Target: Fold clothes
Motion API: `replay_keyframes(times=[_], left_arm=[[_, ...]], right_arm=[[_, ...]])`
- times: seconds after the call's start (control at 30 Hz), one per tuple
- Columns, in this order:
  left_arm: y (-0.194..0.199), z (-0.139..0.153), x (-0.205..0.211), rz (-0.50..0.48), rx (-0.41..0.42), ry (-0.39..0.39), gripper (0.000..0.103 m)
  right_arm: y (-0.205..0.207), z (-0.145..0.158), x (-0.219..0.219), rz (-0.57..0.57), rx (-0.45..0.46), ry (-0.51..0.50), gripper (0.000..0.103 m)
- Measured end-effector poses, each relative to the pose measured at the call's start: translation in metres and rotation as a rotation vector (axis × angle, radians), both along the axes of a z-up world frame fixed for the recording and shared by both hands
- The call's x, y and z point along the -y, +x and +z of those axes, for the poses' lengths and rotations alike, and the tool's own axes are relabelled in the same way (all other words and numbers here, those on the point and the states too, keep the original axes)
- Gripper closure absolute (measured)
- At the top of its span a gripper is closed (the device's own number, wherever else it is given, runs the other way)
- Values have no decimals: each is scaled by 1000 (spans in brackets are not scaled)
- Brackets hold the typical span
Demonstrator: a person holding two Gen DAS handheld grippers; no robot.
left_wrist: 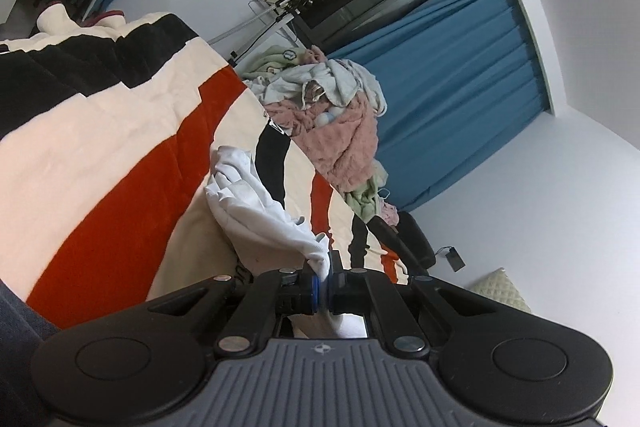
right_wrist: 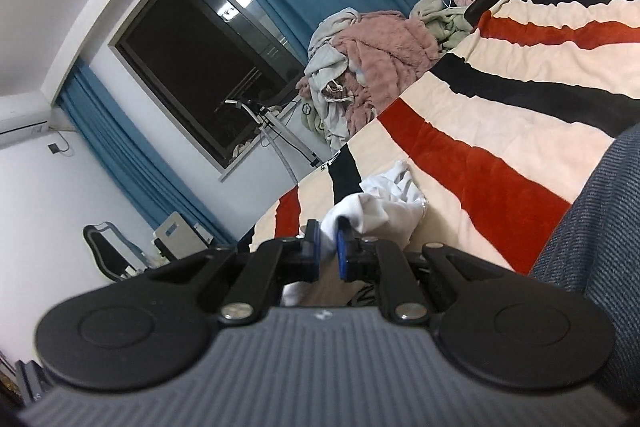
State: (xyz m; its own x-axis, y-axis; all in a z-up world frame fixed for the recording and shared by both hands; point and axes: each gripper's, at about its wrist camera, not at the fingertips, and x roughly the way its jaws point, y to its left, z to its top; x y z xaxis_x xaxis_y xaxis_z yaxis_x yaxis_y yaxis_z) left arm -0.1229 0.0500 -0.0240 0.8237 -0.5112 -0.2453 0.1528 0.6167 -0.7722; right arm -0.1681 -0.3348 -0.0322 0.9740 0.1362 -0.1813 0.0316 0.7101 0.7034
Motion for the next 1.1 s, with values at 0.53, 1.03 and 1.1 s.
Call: replay_keyframes(times=[0.53, 1.03, 1.1], left_arm=[[164, 35, 49, 154, -41, 238, 97], [336, -39, 66, 86, -78, 319, 97], [342, -45, 67, 82, -88, 342, 97]], right_arm=[[185, 21, 9, -20, -102, 28, 91], [326, -62, 38, 2, -247, 15, 90], [332, -65, 37, 23, -259, 5, 89]])
